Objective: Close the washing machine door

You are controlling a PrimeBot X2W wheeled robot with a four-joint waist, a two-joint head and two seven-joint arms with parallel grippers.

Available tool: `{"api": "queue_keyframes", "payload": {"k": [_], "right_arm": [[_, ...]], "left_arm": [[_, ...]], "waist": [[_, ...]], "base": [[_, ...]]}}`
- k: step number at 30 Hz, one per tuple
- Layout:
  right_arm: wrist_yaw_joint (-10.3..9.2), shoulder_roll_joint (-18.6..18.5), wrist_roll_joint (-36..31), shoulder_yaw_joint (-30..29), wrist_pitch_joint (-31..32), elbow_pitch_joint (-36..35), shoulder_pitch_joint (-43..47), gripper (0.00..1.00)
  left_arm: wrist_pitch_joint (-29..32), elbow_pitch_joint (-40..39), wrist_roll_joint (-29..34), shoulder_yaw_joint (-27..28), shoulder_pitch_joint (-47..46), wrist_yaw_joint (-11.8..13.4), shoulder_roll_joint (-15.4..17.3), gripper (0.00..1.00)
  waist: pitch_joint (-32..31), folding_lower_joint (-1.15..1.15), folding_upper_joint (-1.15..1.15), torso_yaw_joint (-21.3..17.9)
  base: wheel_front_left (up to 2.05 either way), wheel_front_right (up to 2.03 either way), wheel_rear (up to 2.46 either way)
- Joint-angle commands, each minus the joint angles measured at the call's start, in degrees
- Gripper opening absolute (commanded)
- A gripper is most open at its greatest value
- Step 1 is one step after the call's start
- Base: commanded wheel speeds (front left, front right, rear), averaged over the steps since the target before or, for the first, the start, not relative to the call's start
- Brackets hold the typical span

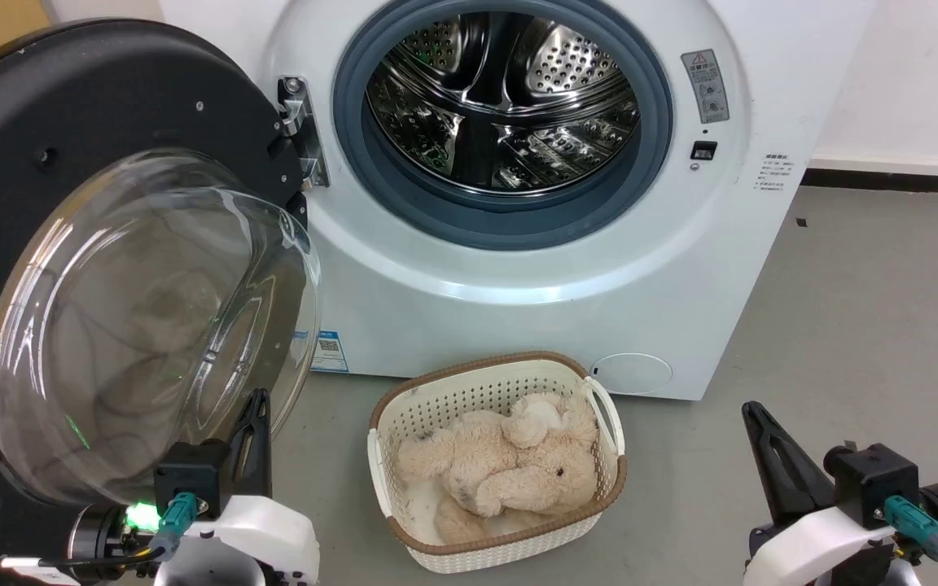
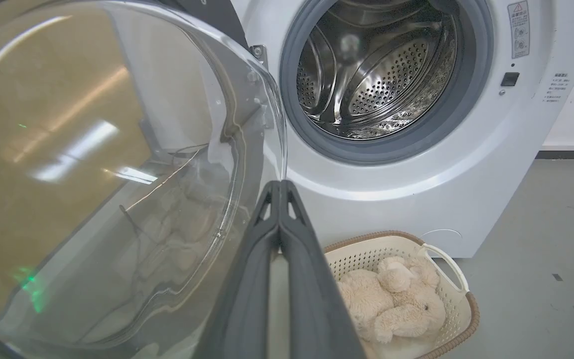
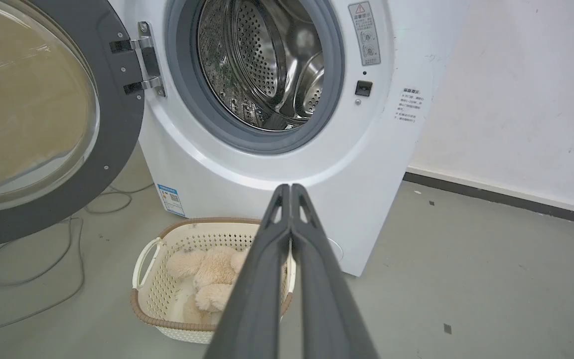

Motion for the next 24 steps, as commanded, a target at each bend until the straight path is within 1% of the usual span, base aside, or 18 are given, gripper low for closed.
{"api": "queue_keyframes", "payload": {"k": [1, 3, 4, 16, 24], "right_arm": [[0.05, 0.3, -0.4, 0.0, 0.0, 0.1, -0.7, 0.00], [0.00, 0.0, 0.0, 0.0, 0.0, 0.0, 0.0, 0.00], [0.00, 0.0, 0.1, 0.0, 0.0, 0.0, 0.0, 1.00], [0.00, 0.0, 1.5, -0.8, -1.1, -0.3, 0.0, 1.00], [0.01, 0.0, 2.6, -1.7, -2.1, -0.6, 0.2, 1.00]], "left_arm": [[0.0, -0.2, 0.2, 0.0, 0.8, -0.2, 0.0, 0.00], [0.0, 0.0, 0.0, 0.0, 0.0, 0.0, 0.0, 0.00], [0.0, 0.0, 0.0, 0.0, 0.0, 0.1, 0.0, 1.00], [-1.1, -0.3, -0.5, -0.4, -0.2, 1.0, 0.0, 1.00], [-2.1, -2.9, -0.2, -0.4, -1.4, 1.1, 0.2, 1.00]], "waist": [[0.0, 0.00, 0.00, 0.0], [0.0, 0.00, 0.00, 0.0], [0.0, 0.00, 0.00, 0.0], [0.2, 0.00, 0.00, 0.2], [0.2, 0.00, 0.00, 1.5]], "base": [[0.00, 0.00, 0.00], [0.00, 0.00, 0.00], [0.00, 0.00, 0.00], [0.00, 0.00, 0.00], [0.00, 0.00, 0.00]]}}
